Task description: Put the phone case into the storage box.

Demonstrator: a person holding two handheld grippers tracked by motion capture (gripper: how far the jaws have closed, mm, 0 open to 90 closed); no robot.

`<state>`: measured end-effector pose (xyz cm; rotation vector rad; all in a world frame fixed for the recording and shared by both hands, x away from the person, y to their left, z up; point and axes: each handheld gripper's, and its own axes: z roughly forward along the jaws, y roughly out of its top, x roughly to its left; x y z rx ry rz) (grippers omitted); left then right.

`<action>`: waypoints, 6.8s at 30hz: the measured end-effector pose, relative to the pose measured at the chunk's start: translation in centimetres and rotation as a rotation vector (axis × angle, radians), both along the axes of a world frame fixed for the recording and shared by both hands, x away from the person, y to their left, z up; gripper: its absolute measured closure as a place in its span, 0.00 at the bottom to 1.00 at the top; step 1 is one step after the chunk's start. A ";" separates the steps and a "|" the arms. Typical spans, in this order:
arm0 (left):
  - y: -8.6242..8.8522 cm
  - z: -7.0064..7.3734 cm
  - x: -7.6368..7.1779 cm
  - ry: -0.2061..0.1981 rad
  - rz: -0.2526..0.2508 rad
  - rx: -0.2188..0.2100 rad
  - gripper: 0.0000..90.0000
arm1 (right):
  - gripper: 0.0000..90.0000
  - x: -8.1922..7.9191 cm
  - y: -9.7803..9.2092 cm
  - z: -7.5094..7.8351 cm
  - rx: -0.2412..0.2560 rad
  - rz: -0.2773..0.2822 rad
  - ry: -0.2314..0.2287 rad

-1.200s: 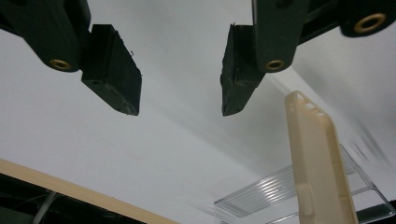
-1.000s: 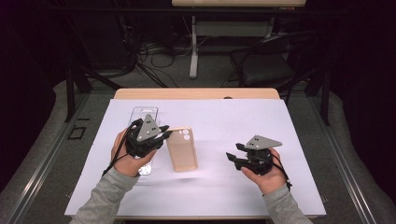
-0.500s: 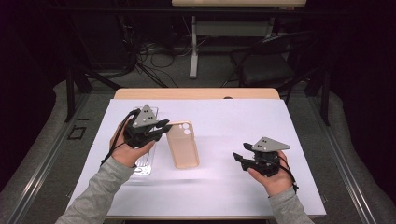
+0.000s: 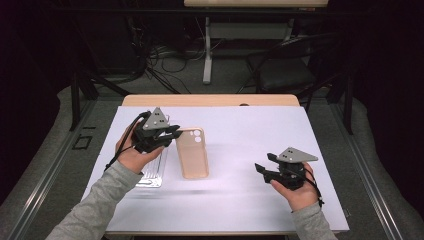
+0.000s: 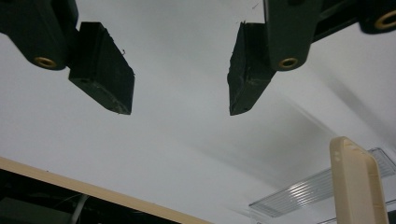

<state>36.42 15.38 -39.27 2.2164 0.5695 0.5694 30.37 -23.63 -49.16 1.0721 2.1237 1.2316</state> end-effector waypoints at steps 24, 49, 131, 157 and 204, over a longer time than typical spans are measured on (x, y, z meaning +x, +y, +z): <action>0.9 1.3 1.7 -0.057 0.024 0.030 0.87 | 0.43 -0.2 -1.4 -0.5 0.020 -0.058 -0.008; 3.7 3.1 3.1 -0.202 0.108 0.049 0.88 | 0.18 -0.5 -1.3 -0.7 -0.022 -0.102 -0.034; 9.3 -0.5 10.1 -0.425 0.236 0.202 0.88 | 0.01 -1.2 -1.6 -1.7 0.030 -0.198 -0.036; 9.1 -4.0 11.0 -0.424 0.260 0.218 0.88 | 0.02 -1.7 -2.3 -1.8 0.033 -0.210 -0.033; 9.7 -6.4 12.1 -0.466 0.244 0.300 0.87 | 0.03 -1.5 -2.1 -2.2 0.056 -0.214 -0.032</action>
